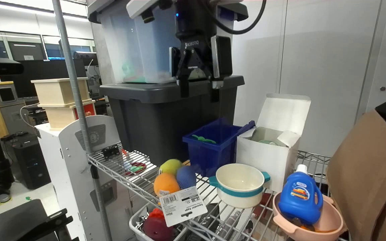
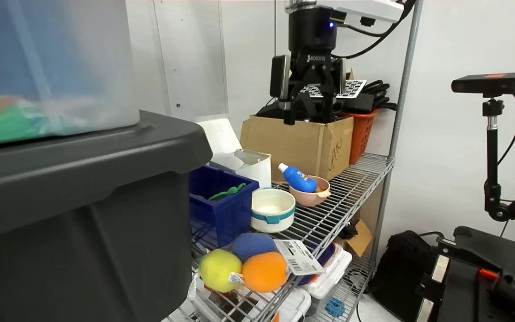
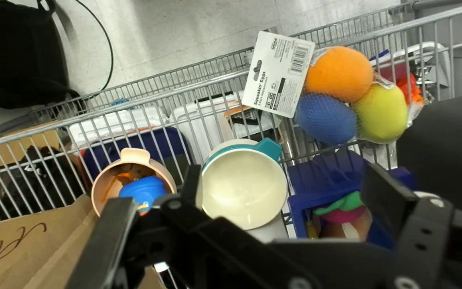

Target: Remove the blue bottle from the pink pot and place it inside the white box

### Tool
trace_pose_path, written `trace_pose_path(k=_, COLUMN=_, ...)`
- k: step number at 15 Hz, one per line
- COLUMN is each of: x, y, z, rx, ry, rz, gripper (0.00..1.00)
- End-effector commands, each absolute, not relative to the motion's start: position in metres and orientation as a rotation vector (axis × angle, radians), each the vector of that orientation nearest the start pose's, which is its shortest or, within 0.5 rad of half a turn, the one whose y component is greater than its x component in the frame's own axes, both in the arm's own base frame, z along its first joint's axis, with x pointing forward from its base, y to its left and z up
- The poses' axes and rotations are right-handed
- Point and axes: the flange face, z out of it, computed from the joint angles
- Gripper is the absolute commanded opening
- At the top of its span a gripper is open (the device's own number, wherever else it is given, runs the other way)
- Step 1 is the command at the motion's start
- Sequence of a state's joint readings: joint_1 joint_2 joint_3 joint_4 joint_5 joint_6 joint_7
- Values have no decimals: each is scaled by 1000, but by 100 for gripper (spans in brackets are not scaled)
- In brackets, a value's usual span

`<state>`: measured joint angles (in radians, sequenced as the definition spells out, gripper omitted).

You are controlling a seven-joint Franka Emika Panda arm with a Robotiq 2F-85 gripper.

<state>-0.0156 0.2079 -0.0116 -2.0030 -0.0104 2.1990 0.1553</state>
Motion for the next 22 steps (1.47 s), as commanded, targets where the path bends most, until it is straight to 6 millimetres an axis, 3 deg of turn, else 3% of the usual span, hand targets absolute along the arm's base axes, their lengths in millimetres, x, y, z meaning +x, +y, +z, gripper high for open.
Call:
trace_pose_path(k=1, x=613, y=-38, z=345, rx=-3160, ry=267, rz=14, gripper=100)
trace_pose_path(k=13, x=672, y=-114, z=284, rx=-3186, ry=377, rz=74, gripper=100)
trace_pose_path(k=18, x=694, y=-129, z=256, rx=-3205, ry=364, rz=71, gripper=100)
trace_pose_path(k=22, x=710, y=-139, z=245, rx=-3214, ry=341, rz=58, gripper=100)
